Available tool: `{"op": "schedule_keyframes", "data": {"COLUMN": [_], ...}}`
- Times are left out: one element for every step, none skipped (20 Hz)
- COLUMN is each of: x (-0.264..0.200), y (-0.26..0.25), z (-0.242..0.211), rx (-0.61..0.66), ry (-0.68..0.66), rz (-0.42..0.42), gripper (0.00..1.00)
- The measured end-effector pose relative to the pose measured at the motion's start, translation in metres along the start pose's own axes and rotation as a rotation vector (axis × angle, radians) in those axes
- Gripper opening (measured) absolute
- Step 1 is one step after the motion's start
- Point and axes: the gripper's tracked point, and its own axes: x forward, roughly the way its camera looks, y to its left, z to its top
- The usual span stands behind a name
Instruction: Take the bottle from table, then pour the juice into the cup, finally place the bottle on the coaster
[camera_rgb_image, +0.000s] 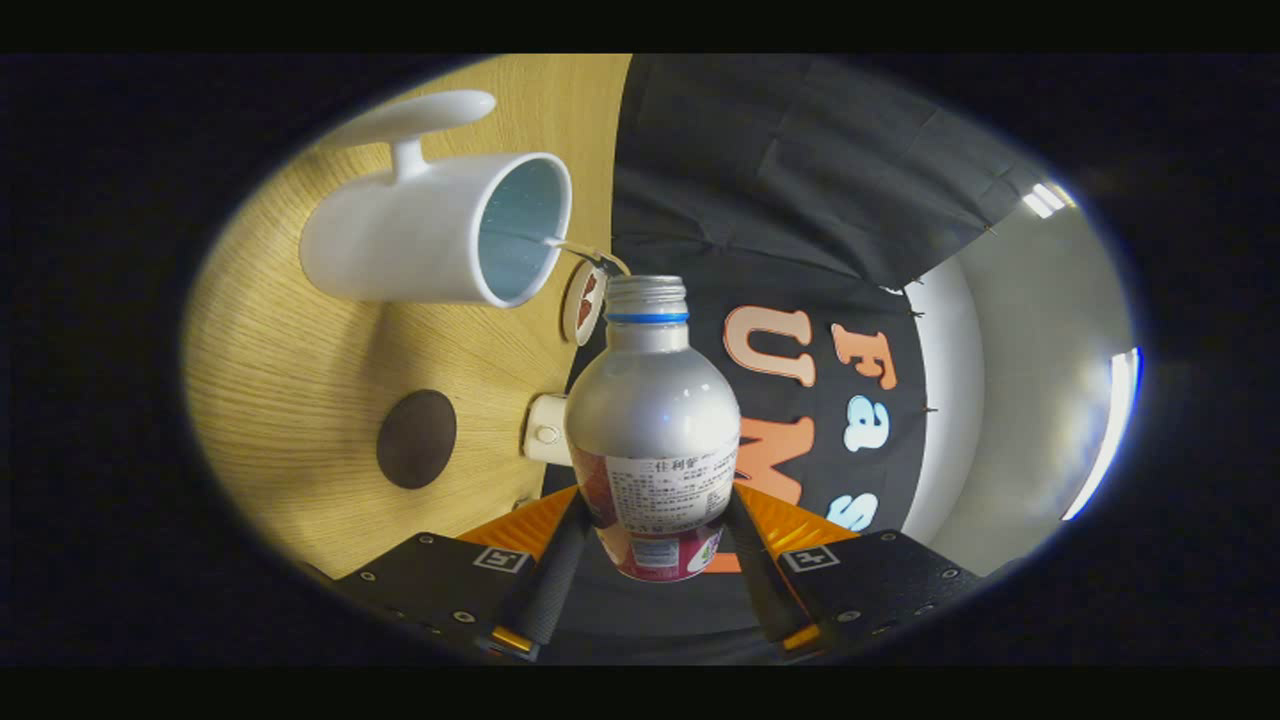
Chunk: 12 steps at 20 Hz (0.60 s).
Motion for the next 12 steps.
{"op": "schedule_keyframes", "data": {"x": [0.0004, 0.0000, 0.0007, 0.0005, 0.0003, -0.0001, 0.0006, 0.0008, 0.0019, 0.0023, 0.0031, 0.0029], "y": [-0.0005, -0.0009, -0.0016, -0.0019, -0.0020, -0.0031, -0.0033, -0.0041, -0.0057, -0.0057, -0.0075, -0.0081], "z": [-0.0012, -0.0011, -0.0008, 0.0001, 0.0004, 0.0013, 0.0017, 0.0015, 0.0003, 0.0006, 0.0003, 0.0003], "rx": [0.000, -0.001, -0.004, -0.006, -0.010, -0.013, -0.015, -0.016, -0.017, -0.022, -0.028, -0.032], "ry": [-0.002, -0.002, -0.003, -0.004, -0.004, -0.006, -0.007, -0.008, -0.009, -0.009, -0.011, -0.011], "rz": [-0.001, -0.002, -0.007, -0.009, -0.009, -0.013, -0.015, -0.016, -0.017, -0.020, -0.023, -0.024], "gripper": [0.76, 0.76, 0.76, 0.76, 0.76, 0.76, 0.76, 0.76, 0.76, 0.76, 0.76, 0.76]}}
